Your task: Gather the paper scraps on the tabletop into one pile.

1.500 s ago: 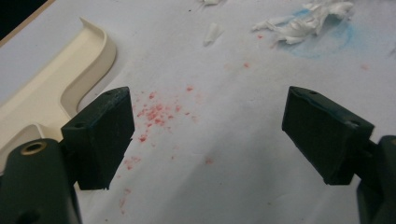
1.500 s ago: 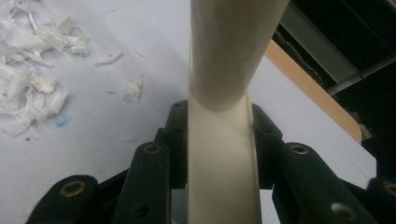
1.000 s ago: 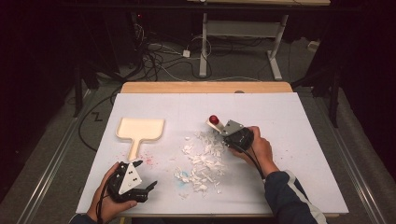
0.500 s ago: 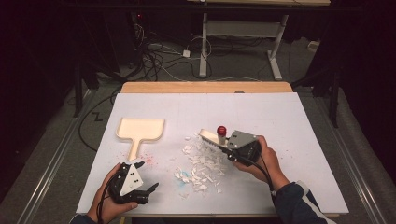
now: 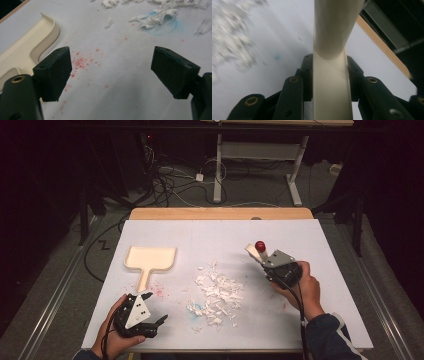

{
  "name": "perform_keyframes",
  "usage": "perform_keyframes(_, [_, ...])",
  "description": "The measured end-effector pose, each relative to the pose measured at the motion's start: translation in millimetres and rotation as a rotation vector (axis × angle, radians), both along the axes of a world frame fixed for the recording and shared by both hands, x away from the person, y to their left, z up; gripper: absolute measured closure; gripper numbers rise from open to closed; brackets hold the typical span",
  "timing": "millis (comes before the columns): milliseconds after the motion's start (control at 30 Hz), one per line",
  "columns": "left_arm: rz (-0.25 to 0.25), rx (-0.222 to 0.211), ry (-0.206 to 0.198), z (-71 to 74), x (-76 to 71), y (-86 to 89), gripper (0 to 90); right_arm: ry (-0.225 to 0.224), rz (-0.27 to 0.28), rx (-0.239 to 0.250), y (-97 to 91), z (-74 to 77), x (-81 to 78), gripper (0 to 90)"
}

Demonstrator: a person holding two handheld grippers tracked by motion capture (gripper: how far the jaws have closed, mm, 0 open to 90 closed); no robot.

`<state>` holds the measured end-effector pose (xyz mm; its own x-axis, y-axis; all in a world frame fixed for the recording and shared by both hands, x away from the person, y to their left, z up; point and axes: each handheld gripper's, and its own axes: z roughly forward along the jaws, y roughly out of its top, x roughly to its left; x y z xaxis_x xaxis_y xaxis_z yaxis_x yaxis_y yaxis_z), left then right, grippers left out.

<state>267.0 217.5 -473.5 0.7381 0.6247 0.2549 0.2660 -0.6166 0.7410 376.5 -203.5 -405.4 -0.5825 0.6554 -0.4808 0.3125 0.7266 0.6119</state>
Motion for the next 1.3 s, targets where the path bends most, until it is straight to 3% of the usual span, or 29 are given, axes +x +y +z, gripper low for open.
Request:
perform_keyframes(67, [-0.001, 0.002, 0.001, -0.2, -0.1, 0.1, 15.9, -0.003, -0.057, -0.013, -12.9, -1.9, 0.0, 68.3])
perform_keyframes(100, [-0.003, 0.001, 0.002, -0.2, -0.4, -0.2, 15.9, 0.024, -0.098, 0.003, -25.6, -3.5, -1.3, 68.2])
perform_keyframes(133, [-0.004, 0.001, 0.002, -0.2, -0.6, -0.6, 15.9, 0.024, -0.098, 0.003, -25.6, -3.5, -1.3, 68.2])
perform_keyframes(167, [-0.007, 0.003, 0.002, -0.1, -0.8, -1.0, 15.9, 0.042, -0.121, 0.017, -29.6, -5.1, -3.6, 68.2])
perform_keyframes(200, [-0.010, 0.006, 0.001, 0.1, -1.1, -1.6, 15.9, 0.076, -0.141, 0.000, -33.1, -9.0, -9.7, 68.2])
perform_keyframes(233, [-0.012, 0.006, 0.001, 0.2, -1.5, -2.3, 15.9, 0.076, -0.141, 0.000, -33.1, -9.0, -9.7, 68.2])
perform_keyframes(267, [-0.015, 0.007, -0.001, 0.4, -1.6, -3.0, 15.9, 0.107, -0.140, -0.003, -31.1, -12.4, -17.1, 68.2])
perform_keyframes(400, [-0.024, 0.007, -0.002, 0.8, -1.1, -5.4, 15.9, 0.130, -0.110, -0.026, -17.3, -14.8, -28.4, 68.2])
perform_keyframes(700, [-0.034, 0.012, 0.005, -0.2, -1.3, -9.8, 15.9, 0.198, 0.090, 0.111, 44.1, -9.0, -51.5, 68.2])
perform_keyframes(767, [-0.032, 0.011, 0.007, -0.2, -1.5, -9.1, 15.9, 0.179, 0.118, 0.124, 52.7, -6.6, -53.8, 68.2])
perform_keyframes(867, [-0.027, 0.002, 0.004, 0.5, -2.4, -7.7, 15.9, 0.151, 0.135, 0.121, 56.0, -0.5, -55.0, 68.2])
perform_keyframes(933, [-0.027, 0.001, 0.005, 0.5, -2.2, -7.3, 15.9, 0.132, 0.130, 0.144, 52.9, 6.2, -52.3, 68.2])
perform_keyframes(1133, [-0.026, 0.011, 0.010, -0.7, -1.1, -8.5, 15.9, 0.079, 0.058, 0.201, 30.7, 18.9, -30.0, 68.2])
perform_keyframes(1300, [-0.022, 0.014, 0.014, -1.1, 0.0, -9.6, 15.9, 0.035, -0.057, 0.168, 25.3, 5.6, 7.2, 68.2])
